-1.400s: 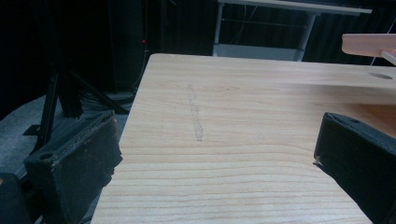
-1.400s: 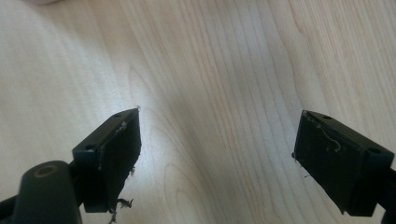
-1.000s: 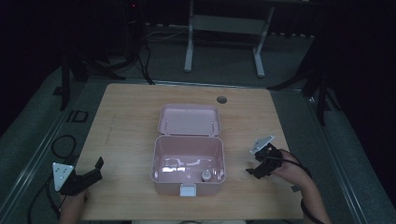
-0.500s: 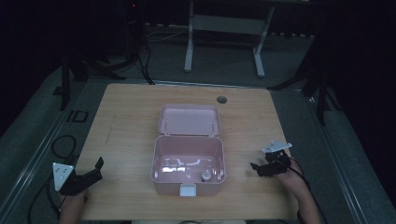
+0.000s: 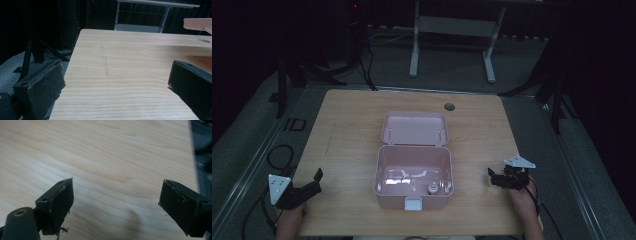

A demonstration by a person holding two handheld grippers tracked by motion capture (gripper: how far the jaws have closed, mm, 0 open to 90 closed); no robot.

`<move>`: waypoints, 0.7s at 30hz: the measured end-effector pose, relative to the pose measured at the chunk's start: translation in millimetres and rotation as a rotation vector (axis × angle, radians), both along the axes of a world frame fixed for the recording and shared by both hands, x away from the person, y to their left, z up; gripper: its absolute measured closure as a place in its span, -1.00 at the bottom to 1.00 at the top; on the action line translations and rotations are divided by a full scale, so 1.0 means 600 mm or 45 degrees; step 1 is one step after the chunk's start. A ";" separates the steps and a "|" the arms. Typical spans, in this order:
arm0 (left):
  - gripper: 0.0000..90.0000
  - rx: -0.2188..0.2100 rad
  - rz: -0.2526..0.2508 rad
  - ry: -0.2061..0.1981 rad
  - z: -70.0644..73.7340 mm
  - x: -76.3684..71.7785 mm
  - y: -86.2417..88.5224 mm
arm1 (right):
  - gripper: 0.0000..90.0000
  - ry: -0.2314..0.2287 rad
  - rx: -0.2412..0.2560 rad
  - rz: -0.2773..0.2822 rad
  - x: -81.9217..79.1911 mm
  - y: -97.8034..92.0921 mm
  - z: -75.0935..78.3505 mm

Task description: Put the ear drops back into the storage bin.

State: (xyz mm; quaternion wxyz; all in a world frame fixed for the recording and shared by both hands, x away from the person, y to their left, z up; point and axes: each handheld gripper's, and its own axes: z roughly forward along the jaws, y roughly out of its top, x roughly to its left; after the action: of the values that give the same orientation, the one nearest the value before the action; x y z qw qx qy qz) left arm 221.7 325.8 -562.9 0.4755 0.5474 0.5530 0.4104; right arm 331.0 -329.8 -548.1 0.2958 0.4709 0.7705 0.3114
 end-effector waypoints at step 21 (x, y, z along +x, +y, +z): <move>-0.99 -0.003 0.001 -0.001 0.000 0.000 0.000 | -0.73 -0.180 0.080 -0.338 -0.019 -0.009 -0.007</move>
State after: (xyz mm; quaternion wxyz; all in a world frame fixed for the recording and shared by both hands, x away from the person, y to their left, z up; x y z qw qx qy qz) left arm 221.5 325.9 -562.9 0.4764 0.5465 0.5535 0.4100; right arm 319.6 -335.0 -552.3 0.3730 0.5547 0.6685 0.3260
